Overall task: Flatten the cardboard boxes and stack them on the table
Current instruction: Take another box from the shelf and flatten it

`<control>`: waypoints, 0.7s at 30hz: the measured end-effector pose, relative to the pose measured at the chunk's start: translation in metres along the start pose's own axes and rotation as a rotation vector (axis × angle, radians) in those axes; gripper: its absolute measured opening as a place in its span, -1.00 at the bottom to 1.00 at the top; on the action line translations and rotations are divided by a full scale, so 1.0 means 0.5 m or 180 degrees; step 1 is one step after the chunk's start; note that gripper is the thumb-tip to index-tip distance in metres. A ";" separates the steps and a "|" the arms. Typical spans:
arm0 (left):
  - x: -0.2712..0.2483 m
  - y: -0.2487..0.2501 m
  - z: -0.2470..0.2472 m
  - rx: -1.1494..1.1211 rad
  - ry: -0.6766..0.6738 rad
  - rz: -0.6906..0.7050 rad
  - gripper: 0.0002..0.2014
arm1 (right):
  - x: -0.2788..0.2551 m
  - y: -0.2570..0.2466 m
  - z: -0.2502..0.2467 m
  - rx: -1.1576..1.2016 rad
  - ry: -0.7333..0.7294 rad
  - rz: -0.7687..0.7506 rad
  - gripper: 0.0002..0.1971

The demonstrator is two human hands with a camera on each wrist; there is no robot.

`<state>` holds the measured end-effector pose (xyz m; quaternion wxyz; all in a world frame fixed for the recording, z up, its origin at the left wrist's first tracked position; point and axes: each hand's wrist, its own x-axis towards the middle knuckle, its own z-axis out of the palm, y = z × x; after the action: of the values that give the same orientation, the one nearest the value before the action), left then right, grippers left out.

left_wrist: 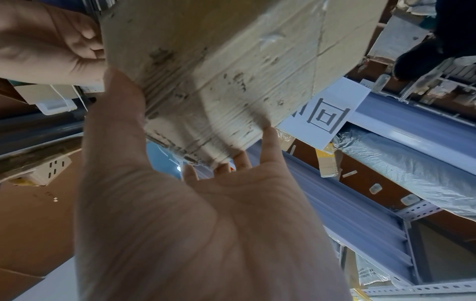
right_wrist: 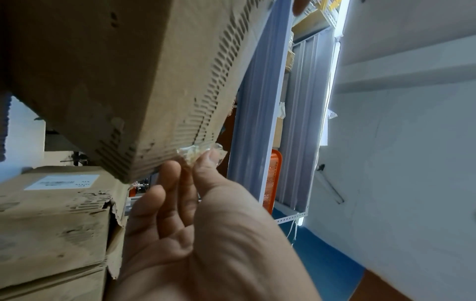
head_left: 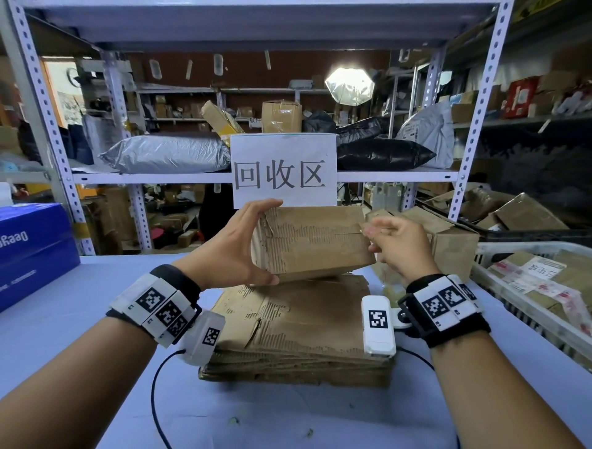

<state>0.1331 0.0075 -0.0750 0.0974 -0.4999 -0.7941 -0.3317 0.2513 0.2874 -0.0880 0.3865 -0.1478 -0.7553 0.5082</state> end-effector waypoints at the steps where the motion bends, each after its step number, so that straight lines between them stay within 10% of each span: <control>1: -0.001 -0.003 -0.001 -0.0035 -0.0007 -0.0017 0.16 | 0.003 0.000 -0.001 0.0096 -0.0015 0.0083 -0.80; 7: -0.010 -0.005 -0.008 0.0006 -0.0014 -0.0044 0.20 | 0.003 0.003 -0.004 -0.0144 0.0222 0.0126 -0.83; 21: 0.010 0.058 0.011 0.2304 0.0352 -0.0063 0.20 | -0.035 -0.087 0.003 0.1762 -0.0888 0.0497 -0.77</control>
<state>0.1566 0.0227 -0.0642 0.3075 -0.4067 -0.8584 -0.0567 0.2694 0.2566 -0.0574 0.2646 -0.0235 -0.6205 0.7378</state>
